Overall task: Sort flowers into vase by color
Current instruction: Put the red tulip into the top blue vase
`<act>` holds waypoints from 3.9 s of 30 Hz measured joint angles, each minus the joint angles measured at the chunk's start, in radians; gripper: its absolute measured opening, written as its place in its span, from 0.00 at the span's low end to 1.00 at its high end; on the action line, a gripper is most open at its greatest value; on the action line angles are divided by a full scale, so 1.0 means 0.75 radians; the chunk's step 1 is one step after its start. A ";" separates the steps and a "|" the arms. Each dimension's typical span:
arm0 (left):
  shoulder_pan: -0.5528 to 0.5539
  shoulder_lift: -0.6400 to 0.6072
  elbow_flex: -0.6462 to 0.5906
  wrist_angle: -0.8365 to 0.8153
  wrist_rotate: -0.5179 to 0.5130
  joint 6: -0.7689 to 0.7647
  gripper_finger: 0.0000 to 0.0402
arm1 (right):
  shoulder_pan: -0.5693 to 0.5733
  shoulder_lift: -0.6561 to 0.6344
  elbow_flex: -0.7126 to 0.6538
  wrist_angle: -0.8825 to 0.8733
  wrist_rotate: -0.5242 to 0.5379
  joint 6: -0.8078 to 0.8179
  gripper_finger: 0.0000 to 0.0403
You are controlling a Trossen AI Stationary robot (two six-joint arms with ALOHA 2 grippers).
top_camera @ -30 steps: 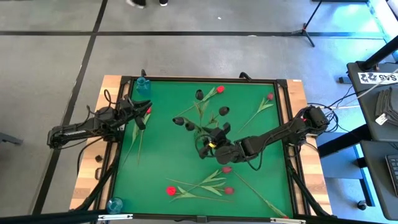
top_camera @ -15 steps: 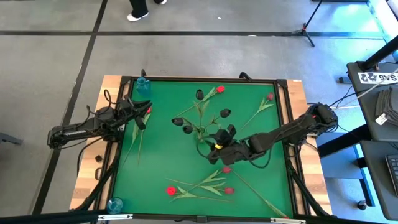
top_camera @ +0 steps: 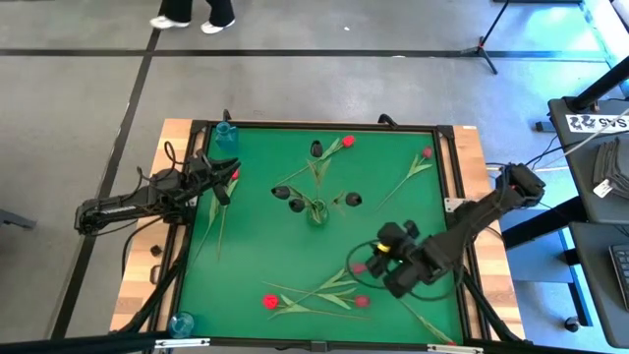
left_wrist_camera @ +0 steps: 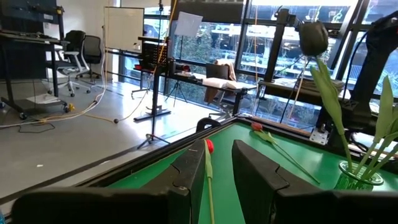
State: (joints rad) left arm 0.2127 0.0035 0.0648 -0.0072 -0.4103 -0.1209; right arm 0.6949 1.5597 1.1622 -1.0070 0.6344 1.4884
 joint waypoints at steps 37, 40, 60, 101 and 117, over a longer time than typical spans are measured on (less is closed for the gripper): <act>0.000 0.000 0.000 0.000 0.000 0.000 0.20 | 0.544 0.219 -0.001 0.363 -1.021 0.529 0.40; 0.000 0.000 0.000 0.000 0.000 0.000 0.20 | 0.527 0.258 -0.001 0.372 -1.108 0.521 0.40; 0.000 0.000 0.000 0.000 0.000 0.000 0.20 | 0.363 0.314 -0.160 0.441 -1.243 0.227 0.04; 0.000 0.000 0.000 0.000 0.001 0.000 0.20 | -1.943 -0.409 -0.163 0.270 -0.687 -1.685 0.00; 0.000 0.000 0.000 0.000 0.000 0.000 0.20 | -1.826 0.166 0.100 0.631 -0.735 -2.690 0.00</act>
State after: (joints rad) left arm 0.2127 0.0035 0.0647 -0.0072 -0.4103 -0.1211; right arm -0.6749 1.6841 1.2373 -0.5336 0.0830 -0.5291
